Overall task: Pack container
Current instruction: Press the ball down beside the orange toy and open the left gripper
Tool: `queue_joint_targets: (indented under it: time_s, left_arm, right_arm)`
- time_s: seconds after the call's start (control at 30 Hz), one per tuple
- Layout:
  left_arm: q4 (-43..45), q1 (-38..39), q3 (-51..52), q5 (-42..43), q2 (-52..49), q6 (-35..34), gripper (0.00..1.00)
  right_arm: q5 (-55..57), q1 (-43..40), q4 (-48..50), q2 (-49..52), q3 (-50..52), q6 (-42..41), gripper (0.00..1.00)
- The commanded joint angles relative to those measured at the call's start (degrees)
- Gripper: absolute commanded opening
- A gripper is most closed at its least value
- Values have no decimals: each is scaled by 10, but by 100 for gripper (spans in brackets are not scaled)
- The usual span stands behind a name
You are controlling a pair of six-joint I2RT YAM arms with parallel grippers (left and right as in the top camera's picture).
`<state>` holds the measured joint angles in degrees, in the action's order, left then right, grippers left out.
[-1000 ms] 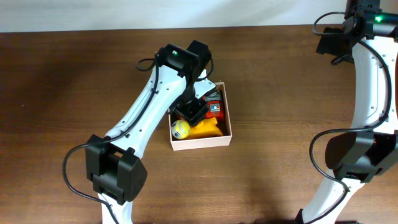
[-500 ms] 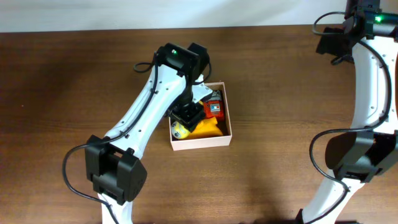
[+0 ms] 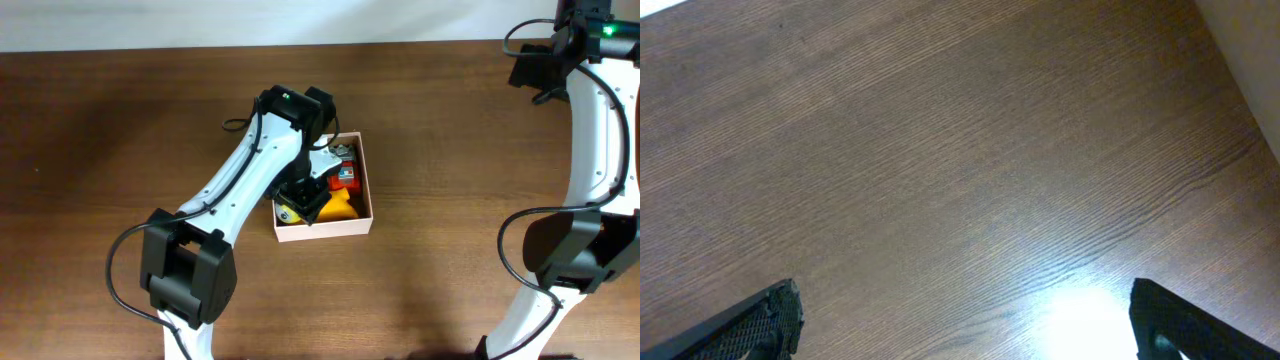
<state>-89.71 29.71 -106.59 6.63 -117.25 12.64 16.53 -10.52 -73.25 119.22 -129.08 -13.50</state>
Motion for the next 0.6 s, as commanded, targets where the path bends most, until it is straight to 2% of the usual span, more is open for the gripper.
queue_joint_targets:
  time_s: [0.0, 0.03, 0.57]
  left_arm:
    - [22, -3, 10, 13, -4, 7, 71]
    - [30, -3, 10, 13, -4, 7, 68]
    - [65, -3, 71, 22, -4, 7, 68]
  right_arm:
    - [1, 0, 2, -5, 3, -5, 99]
    - [1, 0, 2, -5, 3, -5, 99]
    - [1, 0, 2, -5, 3, -5, 99]
